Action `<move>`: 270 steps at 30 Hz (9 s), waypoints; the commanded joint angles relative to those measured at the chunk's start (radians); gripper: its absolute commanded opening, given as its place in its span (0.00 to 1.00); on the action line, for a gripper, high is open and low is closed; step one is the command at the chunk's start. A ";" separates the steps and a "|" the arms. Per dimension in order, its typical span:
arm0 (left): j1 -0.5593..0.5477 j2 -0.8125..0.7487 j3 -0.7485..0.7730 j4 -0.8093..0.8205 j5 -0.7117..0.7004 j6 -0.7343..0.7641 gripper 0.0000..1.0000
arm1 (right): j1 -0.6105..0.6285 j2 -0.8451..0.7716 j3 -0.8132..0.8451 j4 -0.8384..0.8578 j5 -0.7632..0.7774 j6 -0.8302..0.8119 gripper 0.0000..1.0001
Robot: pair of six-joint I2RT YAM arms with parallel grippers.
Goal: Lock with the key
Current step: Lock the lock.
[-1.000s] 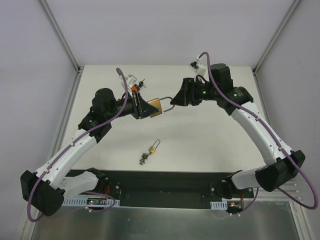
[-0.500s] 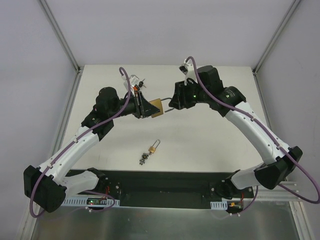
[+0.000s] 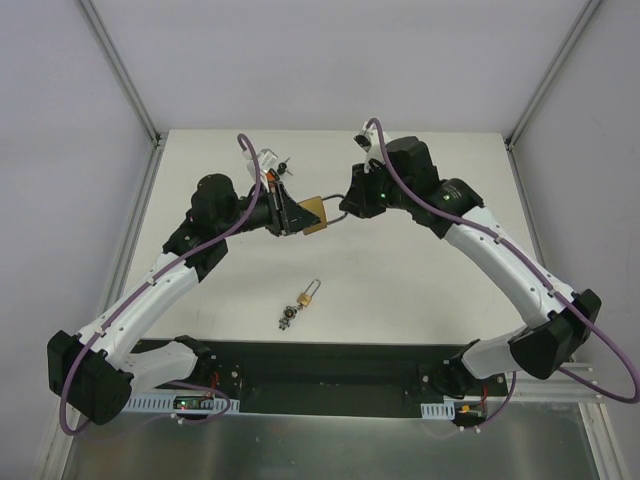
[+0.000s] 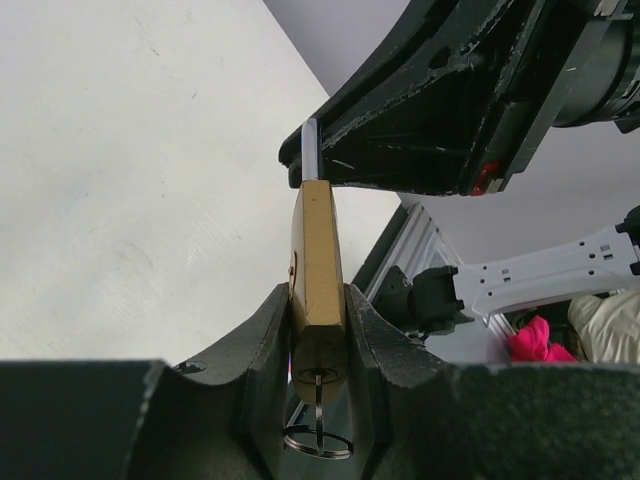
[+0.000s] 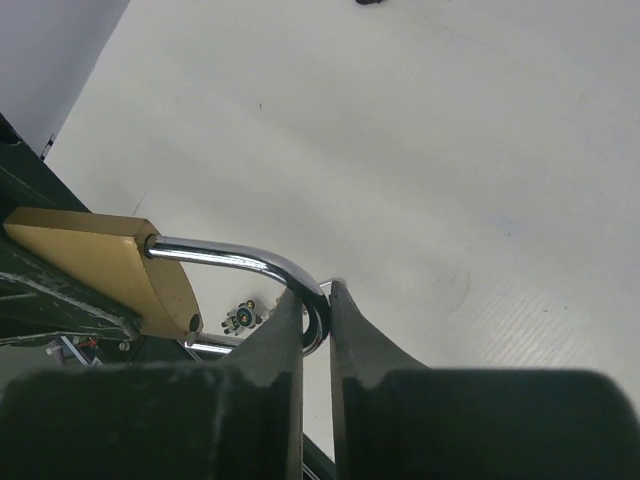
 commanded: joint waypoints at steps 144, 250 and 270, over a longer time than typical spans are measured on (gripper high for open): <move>-0.069 0.078 -0.080 0.591 -0.024 -0.022 0.00 | 0.278 -0.085 -0.165 0.819 -0.626 0.503 0.01; -0.015 0.006 -0.014 0.206 -0.081 0.110 0.00 | -0.095 -0.259 -0.253 0.696 -0.507 0.449 0.95; -0.014 -0.002 -0.030 0.590 0.258 -0.001 0.00 | -0.144 -0.193 -0.285 0.814 -0.747 0.420 0.97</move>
